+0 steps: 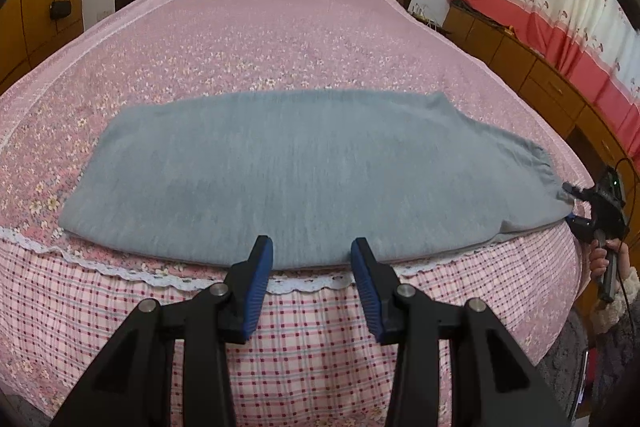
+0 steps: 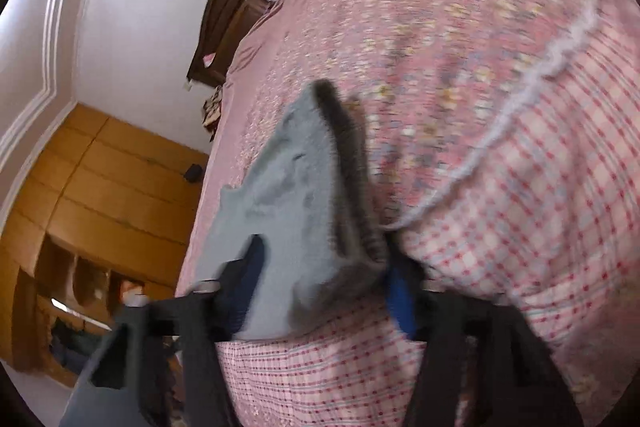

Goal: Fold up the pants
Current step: 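Grasp the waistband end with the right tool and lift it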

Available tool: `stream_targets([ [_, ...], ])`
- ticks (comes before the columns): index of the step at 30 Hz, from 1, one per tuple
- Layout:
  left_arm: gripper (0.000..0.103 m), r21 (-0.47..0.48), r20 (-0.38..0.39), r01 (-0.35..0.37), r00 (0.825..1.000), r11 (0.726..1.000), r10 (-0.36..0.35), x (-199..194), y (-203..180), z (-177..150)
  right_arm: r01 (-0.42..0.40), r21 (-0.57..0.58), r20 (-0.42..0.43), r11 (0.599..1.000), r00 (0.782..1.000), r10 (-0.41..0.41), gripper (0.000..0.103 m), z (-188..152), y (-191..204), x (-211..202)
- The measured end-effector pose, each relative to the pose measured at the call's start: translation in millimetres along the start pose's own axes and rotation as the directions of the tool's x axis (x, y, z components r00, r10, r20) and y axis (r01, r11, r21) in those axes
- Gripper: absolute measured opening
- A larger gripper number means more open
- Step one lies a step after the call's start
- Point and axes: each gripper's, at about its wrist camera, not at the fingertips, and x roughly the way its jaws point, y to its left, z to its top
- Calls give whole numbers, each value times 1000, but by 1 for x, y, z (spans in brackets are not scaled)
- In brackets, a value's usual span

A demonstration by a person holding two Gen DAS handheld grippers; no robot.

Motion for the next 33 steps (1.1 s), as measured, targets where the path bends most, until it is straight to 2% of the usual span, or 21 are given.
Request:
stream_targets([
  [2, 43, -3, 0, 3, 1000, 1000, -3, 0, 0, -1, -35, 53, 2, 998, 999, 35, 25, 0, -13, -4],
  [4, 43, -1, -1, 0, 1000, 1000, 0, 0, -1, -1, -78, 77, 5, 994, 997, 78, 24, -1, -19, -7],
  [5, 43, 0, -2, -2, 1000, 1000, 2, -1, -1, -1, -74, 73, 5, 995, 997, 73, 23, -2, -19, -7],
  [14, 43, -7, -3, -3, 1000, 1000, 3, -3, 6, -5, 55, -45, 42, 997, 998, -53, 21, -6, 16, -11],
  [19, 43, -6, 0, -1, 1000, 1000, 1, -5, 9, -6, 93, -46, 37, 995, 995, -92, 20, -7, 26, -10],
  [23, 43, 0, 13, -3, 1000, 1000, 3, -10, 13, -7, 188, -107, 48, 976, 982, -184, 19, 3, 55, -3],
  [25, 43, 1, 22, -3, 1000, 1000, 3, -13, 16, -5, 242, -163, 57, 956, 970, -236, 18, 4, 72, 1],
  [28, 43, -3, 34, -3, 999, 1000, 3, -18, 25, 0, 356, -245, 73, 902, 934, -349, 18, 5, 104, 8],
  [30, 43, -10, 46, -4, 999, 1000, 4, -21, 33, 4, 435, -315, 103, 844, 899, -425, 17, 2, 130, 14],
  [33, 43, -25, 79, 1, 997, 1000, 1, -31, 48, 14, 499, -427, 168, 754, 863, -476, 17, -5, 171, 24],
])
